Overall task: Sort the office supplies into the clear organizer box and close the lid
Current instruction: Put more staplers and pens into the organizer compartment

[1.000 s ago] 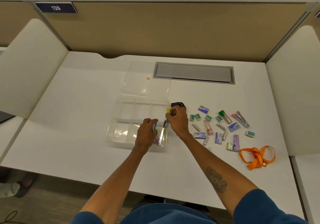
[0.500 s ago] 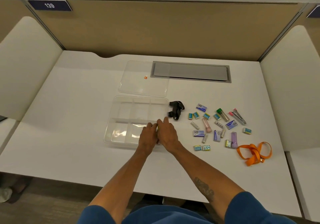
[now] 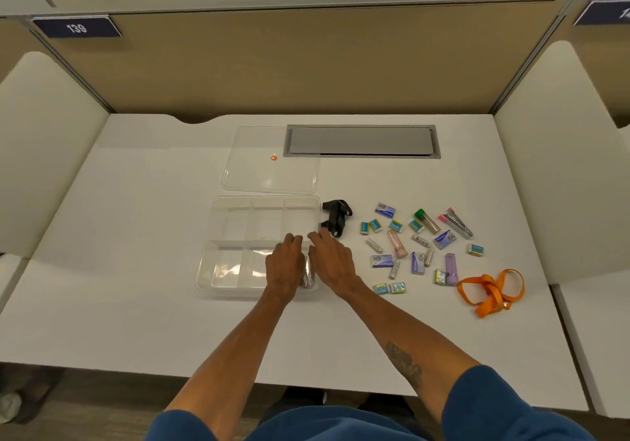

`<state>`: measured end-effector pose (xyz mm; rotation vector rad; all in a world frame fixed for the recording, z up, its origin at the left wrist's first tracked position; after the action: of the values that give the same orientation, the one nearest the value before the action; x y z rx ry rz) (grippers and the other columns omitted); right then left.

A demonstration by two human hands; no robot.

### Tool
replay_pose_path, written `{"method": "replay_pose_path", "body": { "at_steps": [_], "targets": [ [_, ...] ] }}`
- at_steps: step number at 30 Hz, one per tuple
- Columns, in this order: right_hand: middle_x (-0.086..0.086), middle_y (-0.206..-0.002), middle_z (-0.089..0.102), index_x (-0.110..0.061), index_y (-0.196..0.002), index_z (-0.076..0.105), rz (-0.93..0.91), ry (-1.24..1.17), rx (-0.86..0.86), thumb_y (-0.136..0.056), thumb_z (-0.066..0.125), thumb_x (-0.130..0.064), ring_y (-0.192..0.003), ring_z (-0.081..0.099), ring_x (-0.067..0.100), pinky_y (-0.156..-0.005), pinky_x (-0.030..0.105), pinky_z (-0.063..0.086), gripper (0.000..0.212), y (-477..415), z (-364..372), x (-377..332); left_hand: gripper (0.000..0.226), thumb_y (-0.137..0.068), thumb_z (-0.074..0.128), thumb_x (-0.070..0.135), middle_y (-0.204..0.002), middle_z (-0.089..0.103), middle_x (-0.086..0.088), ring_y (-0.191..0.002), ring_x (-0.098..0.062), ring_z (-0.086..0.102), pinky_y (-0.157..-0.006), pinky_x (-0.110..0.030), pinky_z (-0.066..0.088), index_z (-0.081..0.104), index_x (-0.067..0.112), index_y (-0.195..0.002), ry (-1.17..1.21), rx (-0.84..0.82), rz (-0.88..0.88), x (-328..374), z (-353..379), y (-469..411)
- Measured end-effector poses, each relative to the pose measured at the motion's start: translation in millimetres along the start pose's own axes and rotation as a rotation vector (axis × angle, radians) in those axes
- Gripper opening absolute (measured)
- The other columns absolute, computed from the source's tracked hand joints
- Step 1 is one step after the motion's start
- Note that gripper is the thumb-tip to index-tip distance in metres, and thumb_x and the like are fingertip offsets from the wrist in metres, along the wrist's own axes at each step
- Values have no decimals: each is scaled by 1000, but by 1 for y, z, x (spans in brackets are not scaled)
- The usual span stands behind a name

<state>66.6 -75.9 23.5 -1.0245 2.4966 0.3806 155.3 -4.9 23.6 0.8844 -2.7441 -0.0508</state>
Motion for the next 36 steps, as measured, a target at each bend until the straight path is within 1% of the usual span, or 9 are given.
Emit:
{"method": "replay_pose_path", "body": {
  "at_steps": [2, 5, 7, 10, 13, 17, 25, 31, 36],
  "targets": [
    [9, -125, 55, -13, -125, 53, 40, -22, 76, -97, 48, -16, -91, 64, 26, -67, 36, 54, 28, -1, -15, 16, 31, -89, 52, 6, -106, 60, -3, -84, -25, 60, -54, -32, 42, 57, 16, -118, 29, 48, 21, 14, -4, -4],
    [7, -123, 57, -13, -123, 54, 134, -13, 158, -97, 47, -18, -90, 63, 24, -63, 32, 48, 27, 1, -38, 48, 28, -89, 57, 7, -106, 64, -2, -81, -23, 60, -53, -33, 48, 61, 16, -115, 90, 93, 86, 41, -2, -9],
    [7, -118, 58, -13, -123, 55, 199, -16, 208, -98, 46, -18, -92, 62, 24, -64, 31, 47, 27, 4, -54, 77, 30, -88, 57, 8, -111, 64, -2, -87, -25, 61, -60, -37, 52, 62, 15, -117, 139, 94, 125, 63, 1, -12],
    [9, -117, 59, -14, -122, 55, 288, -18, 269, -96, 49, -18, -95, 61, 25, -70, 36, 51, 27, 11, -78, 125, 32, -91, 55, 14, -122, 61, -3, -101, -25, 60, -74, -40, 53, 59, 15, -123, 226, 33, 207, 97, 12, -12],
    [10, -117, 59, -12, -120, 56, 365, -7, 305, -95, 50, -16, -102, 59, 26, -79, 38, 51, 26, 19, -99, 175, 32, -93, 54, 19, -126, 59, -2, -102, -25, 60, -78, -40, 52, 58, 16, -125, 253, -22, 290, 130, 27, -10],
    [15, -117, 59, -8, -117, 59, 433, -37, 363, -90, 51, -6, -105, 56, 33, -86, 45, 46, 29, 35, -123, 236, 33, -94, 53, 23, -132, 55, 2, -107, -23, 59, -86, -39, 51, 55, 21, -127, 315, -90, 253, 165, 46, -11],
    [19, -125, 52, -5, -131, 48, 513, -99, 159, -87, 53, -1, -110, 50, 37, -91, 45, 43, 45, 33, -132, 313, 36, -94, 55, 24, -134, 55, -1, -117, -22, 54, -94, -38, 46, 54, 20, -130, 286, -144, 259, 209, 70, -28],
    [17, -130, 49, -6, -138, 42, 466, -138, 57, -86, 61, -3, -114, 47, 32, -91, 38, 44, 55, 18, -135, 326, 35, -90, 55, 8, -131, 58, -8, -115, -28, 55, -93, -44, 47, 60, 11, -124, 211, -132, 406, 258, 72, -66],
    [14, -130, 50, -10, -138, 40, 469, -116, 8, -87, 62, -5, -113, 49, 28, -88, 33, 46, 56, 8, -129, 329, 38, -83, 62, 1, -127, 62, -9, -120, -28, 54, -96, -43, 46, 65, 14, -118, 72, -121, 552, 293, 83, -89]
  ]
}}
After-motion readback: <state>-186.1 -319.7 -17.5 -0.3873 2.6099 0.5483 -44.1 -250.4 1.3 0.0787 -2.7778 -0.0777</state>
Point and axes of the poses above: each hand's wrist, its own y-axis away from the middle knuckle, its own z-axis out of the palm, x = y × z, the point moved 4 cm from there along -y, towards the middle knuckle
